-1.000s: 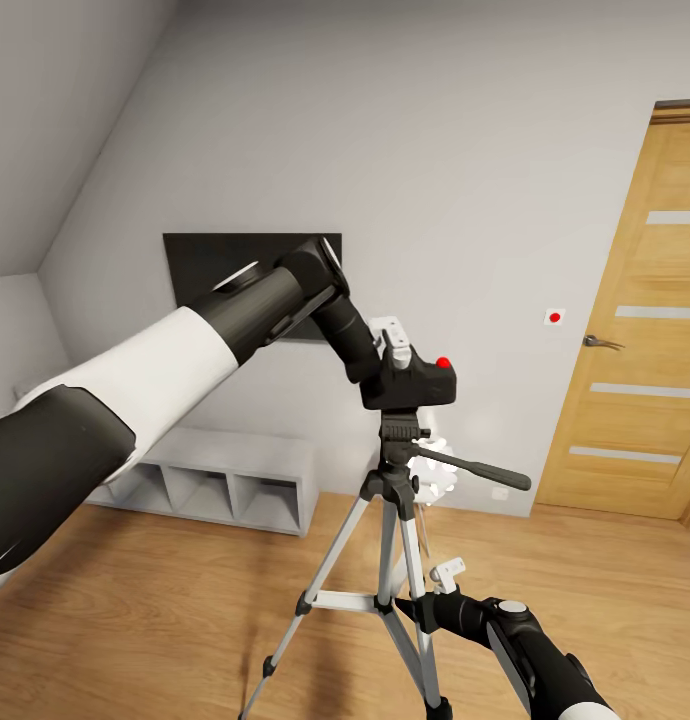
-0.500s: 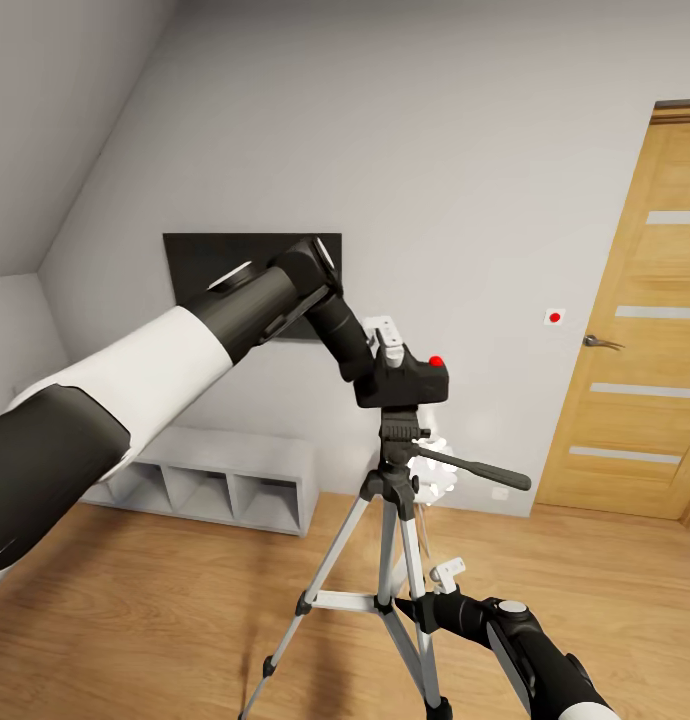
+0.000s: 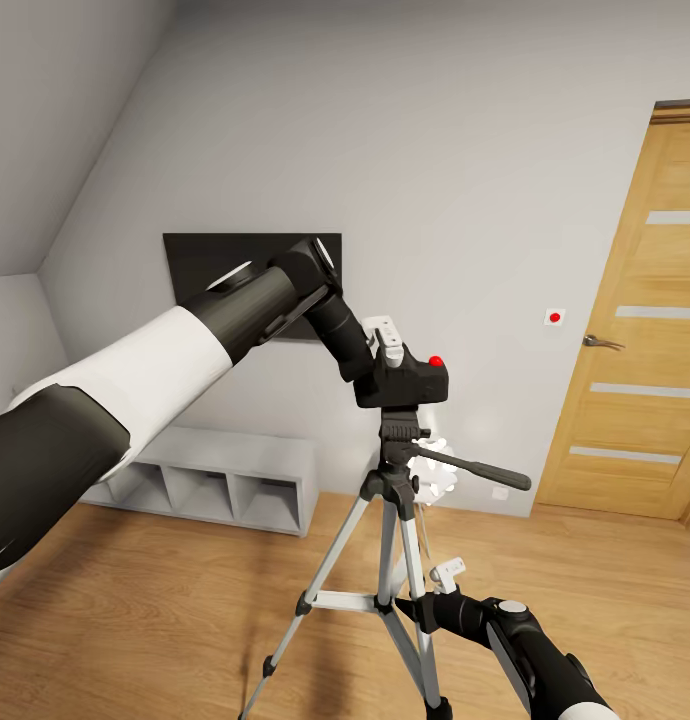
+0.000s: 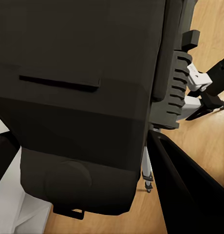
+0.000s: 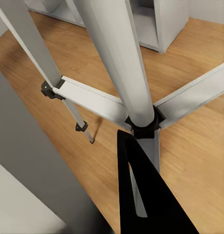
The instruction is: Attach the digital camera to the camera tripod in the bedroom.
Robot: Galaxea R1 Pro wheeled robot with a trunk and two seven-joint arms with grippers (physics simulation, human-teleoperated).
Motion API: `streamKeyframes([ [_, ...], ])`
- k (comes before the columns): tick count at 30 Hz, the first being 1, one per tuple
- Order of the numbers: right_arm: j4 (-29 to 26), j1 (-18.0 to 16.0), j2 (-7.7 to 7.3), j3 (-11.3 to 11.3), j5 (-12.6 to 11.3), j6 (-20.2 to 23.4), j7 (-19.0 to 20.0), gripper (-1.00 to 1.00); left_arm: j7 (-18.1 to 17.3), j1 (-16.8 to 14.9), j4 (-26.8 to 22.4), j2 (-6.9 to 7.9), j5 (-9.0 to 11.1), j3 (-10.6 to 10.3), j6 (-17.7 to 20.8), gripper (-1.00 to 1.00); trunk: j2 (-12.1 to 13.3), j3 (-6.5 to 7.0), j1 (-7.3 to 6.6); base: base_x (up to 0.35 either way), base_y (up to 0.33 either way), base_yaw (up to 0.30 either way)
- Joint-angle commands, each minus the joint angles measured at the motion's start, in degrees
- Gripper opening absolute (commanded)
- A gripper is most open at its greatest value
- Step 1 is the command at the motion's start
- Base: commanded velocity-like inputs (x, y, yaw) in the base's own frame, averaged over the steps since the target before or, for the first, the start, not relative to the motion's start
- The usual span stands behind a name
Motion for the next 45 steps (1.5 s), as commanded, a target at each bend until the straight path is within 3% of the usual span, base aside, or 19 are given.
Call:
streamKeyframes([
  [1,1.24,0.07,0.01,0.04,3.62,-0.33,-1.06,-1.0,-0.56,-0.03,-0.02,-0.03,-0.53,0.05,0.44,-1.0,0.0,-0.06,0.04,0.0,0.0,0.0],
  [9,1.23,0.06,0.01,0.04,3.62,-0.33,-1.04,-1.0,-0.56,-0.05,0.01,-0.03,-0.52,0.05,0.44,-1.0,0.0,-0.06,0.04,0.0,0.0,0.0],
  [10,1.23,0.06,0.01,0.04,3.62,-0.33,-1.04,-1.0,-0.56,-0.05,0.03,-0.03,-0.52,0.04,0.44,1.0,0.0,-0.06,0.04,0.0,0.0,0.0],
  [45,1.23,0.06,0.01,0.04,3.61,-0.33,-1.05,-1.0,-0.64,-0.07,0.14,0.47,-0.38,0.64,0.64,1.0,0.0,-0.06,0.04,0.0,0.0,0.0],
])
